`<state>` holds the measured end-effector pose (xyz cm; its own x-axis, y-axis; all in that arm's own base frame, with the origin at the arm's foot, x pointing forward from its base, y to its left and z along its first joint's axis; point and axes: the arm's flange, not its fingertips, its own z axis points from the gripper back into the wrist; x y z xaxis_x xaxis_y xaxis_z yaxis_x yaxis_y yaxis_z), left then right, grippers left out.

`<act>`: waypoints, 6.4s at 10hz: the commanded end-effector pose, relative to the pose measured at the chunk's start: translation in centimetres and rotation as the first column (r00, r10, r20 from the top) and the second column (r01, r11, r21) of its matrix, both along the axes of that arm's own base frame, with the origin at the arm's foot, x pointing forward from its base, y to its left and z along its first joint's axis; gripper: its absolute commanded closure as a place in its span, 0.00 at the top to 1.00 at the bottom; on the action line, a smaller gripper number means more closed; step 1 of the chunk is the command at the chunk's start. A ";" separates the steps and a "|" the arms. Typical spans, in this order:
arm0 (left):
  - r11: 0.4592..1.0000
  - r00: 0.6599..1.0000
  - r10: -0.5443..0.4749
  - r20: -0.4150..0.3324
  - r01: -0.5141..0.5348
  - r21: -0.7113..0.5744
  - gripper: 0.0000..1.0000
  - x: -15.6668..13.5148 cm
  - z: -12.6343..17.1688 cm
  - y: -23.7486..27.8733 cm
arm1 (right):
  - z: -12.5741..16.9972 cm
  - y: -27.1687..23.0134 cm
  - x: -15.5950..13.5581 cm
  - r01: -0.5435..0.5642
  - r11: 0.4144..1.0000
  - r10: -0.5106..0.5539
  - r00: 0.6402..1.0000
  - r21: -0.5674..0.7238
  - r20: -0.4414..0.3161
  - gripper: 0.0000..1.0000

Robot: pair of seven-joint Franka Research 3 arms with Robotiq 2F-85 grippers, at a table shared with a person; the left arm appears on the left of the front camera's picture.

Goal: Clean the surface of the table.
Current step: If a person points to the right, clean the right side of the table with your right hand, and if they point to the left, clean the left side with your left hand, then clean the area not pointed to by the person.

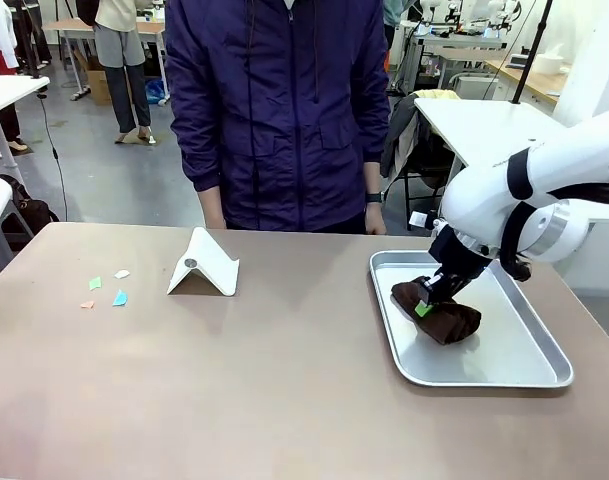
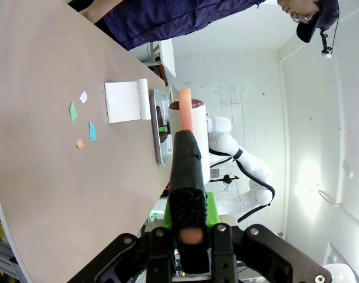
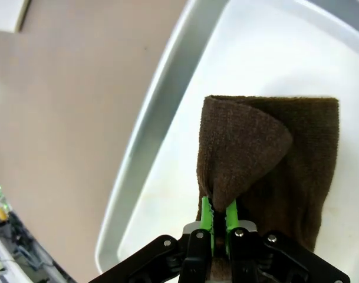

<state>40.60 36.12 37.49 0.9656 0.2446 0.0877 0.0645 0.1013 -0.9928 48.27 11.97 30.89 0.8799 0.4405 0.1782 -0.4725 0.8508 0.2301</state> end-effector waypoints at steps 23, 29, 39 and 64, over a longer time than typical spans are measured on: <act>1.000 1.000 -0.004 0.002 0.004 0.003 0.00 -0.4 0.5 -0.1 | 6.0 -24.6 -4.4 0.389 0.063 0.096 0.914 0.919 -0.394 0.09; 1.000 1.000 -0.004 0.002 0.004 0.003 0.00 -0.4 0.5 -0.1 | 3.9 -32.2 -7.2 0.455 0.058 -0.241 0.870 0.889 -0.430 0.09; 1.000 1.000 -0.004 0.002 0.004 0.003 0.00 -0.4 0.5 -0.1 | 4.1 -33.9 -7.8 0.448 0.009 -0.166 0.883 0.894 -0.440 0.09; 0.798 0.975 0.195 -0.108 -0.093 0.596 0.22 0.4 -3.6 -12.9 | 4.1 -33.9 -7.8 0.448 0.009 -0.166 0.883 0.894 -0.440 0.09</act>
<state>40.96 23.91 33.96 0.9371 0.3221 0.1344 -0.1121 0.6424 -0.7581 40.55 -21.90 34.52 0.9459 -0.3242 0.0127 -0.0589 -0.1331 0.9893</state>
